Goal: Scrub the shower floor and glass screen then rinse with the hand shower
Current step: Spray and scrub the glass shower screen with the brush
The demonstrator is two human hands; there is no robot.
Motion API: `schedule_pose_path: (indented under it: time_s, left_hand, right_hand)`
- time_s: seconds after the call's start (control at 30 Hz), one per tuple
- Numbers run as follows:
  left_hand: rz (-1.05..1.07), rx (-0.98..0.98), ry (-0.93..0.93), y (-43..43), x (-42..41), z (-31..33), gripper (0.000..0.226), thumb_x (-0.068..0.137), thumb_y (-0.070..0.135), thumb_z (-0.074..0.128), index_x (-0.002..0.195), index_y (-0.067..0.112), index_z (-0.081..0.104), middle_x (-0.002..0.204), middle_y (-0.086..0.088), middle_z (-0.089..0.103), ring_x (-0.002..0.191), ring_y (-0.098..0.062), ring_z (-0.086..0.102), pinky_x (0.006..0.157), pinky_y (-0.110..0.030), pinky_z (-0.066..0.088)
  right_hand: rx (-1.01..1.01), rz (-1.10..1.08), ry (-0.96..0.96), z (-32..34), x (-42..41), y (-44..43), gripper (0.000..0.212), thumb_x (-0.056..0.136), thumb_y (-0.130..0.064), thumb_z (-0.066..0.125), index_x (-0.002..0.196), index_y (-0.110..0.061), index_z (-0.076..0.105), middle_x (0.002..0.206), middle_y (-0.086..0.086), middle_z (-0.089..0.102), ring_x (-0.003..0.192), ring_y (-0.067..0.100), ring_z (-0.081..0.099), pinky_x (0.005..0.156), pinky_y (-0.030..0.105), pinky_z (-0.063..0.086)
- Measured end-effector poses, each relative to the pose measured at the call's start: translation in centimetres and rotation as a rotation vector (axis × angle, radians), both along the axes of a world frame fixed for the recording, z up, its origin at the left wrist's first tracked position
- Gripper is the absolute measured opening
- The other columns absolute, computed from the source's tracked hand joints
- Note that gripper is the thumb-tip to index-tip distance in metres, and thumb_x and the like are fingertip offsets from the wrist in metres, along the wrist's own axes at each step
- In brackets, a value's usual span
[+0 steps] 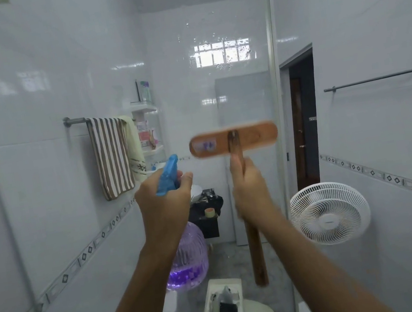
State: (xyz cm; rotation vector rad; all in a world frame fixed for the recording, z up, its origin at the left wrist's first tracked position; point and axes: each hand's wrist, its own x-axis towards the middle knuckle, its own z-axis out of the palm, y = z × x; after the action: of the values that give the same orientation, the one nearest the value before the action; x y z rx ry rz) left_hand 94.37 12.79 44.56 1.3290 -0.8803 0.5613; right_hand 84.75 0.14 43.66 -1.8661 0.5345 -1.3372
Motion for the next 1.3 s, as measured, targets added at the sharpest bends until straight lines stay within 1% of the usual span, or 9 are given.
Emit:
schedule_pose_path:
  time_s: [0.1, 0.17, 0.4, 0.5, 0.7, 0.83, 0.93, 1.13, 1.3]
  left_hand:
    - [0.018, 0.006, 0.024, -0.4, 0.1, -0.2, 0.02, 0.087, 0.028, 0.076, 0.096, 0.013, 0.067, 0.081, -0.002, 0.069, 0.07, -0.015, 0.069, 0.064, -0.016, 0.057]
    - [0.031, -0.002, 0.031, -0.6, 0.0, -0.4, 0.019, 0.088, 0.029, 0.075, 0.096, 0.016, 0.065, 0.082, -0.002, 0.07, 0.07, -0.015, 0.071, 0.064, -0.019, 0.059]
    - [0.02, 0.004, 0.103, -1.2, -1.8, 0.7, 0.018, 0.085, 0.028, 0.076, 0.093, 0.021, 0.061, 0.079, 0.004, 0.065, 0.072, -0.013, 0.067, 0.064, -0.011, 0.052]
    - [0.007, -0.005, 0.138, -1.0, -2.2, 1.2, 0.017, 0.085, 0.025, 0.077, 0.087, 0.023, 0.06, 0.073, 0.004, 0.062, 0.062, -0.01, 0.064, 0.056, -0.01, 0.051]
    - [0.093, -0.03, 0.123, 0.7, -2.4, 1.5, 0.022, 0.083, 0.026, 0.079, 0.094, 0.011, 0.067, 0.075, 0.003, 0.063, 0.062, 0.001, 0.062, 0.056, -0.008, 0.05]
    - [0.141, -0.049, 0.1, 1.8, -2.5, 1.3, 0.022, 0.083, 0.029, 0.079, 0.092, 0.014, 0.066, 0.072, 0.005, 0.062, 0.061, 0.003, 0.061, 0.053, -0.007, 0.048]
    - [0.139, -0.065, 0.097, 2.4, -2.2, 1.6, 0.023, 0.082, 0.028, 0.08, 0.091, 0.012, 0.067, 0.074, 0.001, 0.064, 0.062, -0.001, 0.062, 0.055, -0.008, 0.049]
    - [0.127, -0.037, 0.081, 3.0, -0.4, 4.1, 0.023, 0.083, 0.027, 0.081, 0.081, 0.008, 0.067, 0.07, -0.008, 0.063, 0.056, -0.012, 0.055, 0.05, -0.015, 0.046]
    - [0.096, -0.007, 0.054, 4.2, 1.7, 5.8, 0.03, 0.085, 0.033, 0.077, 0.084, 0.004, 0.068, 0.071, -0.014, 0.065, 0.055, -0.019, 0.057, 0.05, -0.028, 0.051]
  right_hand:
    - [0.159, 0.056, 0.058, -7.0, -1.2, 1.6, 0.035, 0.101, -0.054, 0.03, 0.102, -0.026, 0.053, 0.072, -0.008, 0.052, 0.057, -0.002, 0.05, 0.052, 0.015, 0.044]
    - [0.168, 0.08, 0.082, -7.0, -1.4, 1.8, 0.035, 0.1, -0.054, 0.031, 0.104, -0.027, 0.052, 0.073, -0.011, 0.053, 0.06, -0.003, 0.052, 0.054, 0.014, 0.044]
    - [0.088, 0.2, -0.053, 9.5, -0.4, -1.0, 0.037, 0.102, -0.055, 0.031, 0.104, -0.021, 0.048, 0.067, 0.001, 0.045, 0.048, 0.011, 0.045, 0.044, 0.025, 0.044]
    - [0.062, 0.207, -0.041, 11.8, -0.3, -1.3, 0.04, 0.102, -0.056, 0.029, 0.109, -0.02, 0.046, 0.067, 0.001, 0.044, 0.046, 0.011, 0.044, 0.044, 0.024, 0.045]
    - [-0.025, 0.182, 0.015, 0.5, 0.1, -1.5, 0.031, 0.103, -0.05, 0.032, 0.1, -0.026, 0.051, 0.073, -0.006, 0.057, 0.058, 0.005, 0.06, 0.052, 0.012, 0.047]
    - [0.04, 0.213, 0.095, -4.4, 0.0, -0.8, 0.033, 0.101, -0.054, 0.033, 0.108, -0.029, 0.053, 0.09, -0.009, 0.067, 0.079, 0.007, 0.069, 0.066, 0.016, 0.055]
    - [0.025, 0.213, 0.057, 0.0, -0.4, -0.1, 0.034, 0.103, -0.049, 0.033, 0.105, -0.021, 0.053, 0.078, -0.005, 0.061, 0.066, 0.009, 0.064, 0.053, 0.013, 0.05]
    - [0.122, 0.347, -0.016, 15.0, 0.1, 0.3, 0.037, 0.102, -0.051, 0.034, 0.098, -0.017, 0.049, 0.07, 0.007, 0.045, 0.043, 0.014, 0.041, 0.04, 0.024, 0.04]
    - [0.171, 0.328, -0.028, 12.1, 1.0, 1.6, 0.041, 0.103, -0.052, 0.032, 0.094, -0.014, 0.047, 0.065, 0.006, 0.042, 0.043, 0.014, 0.039, 0.04, 0.025, 0.04]
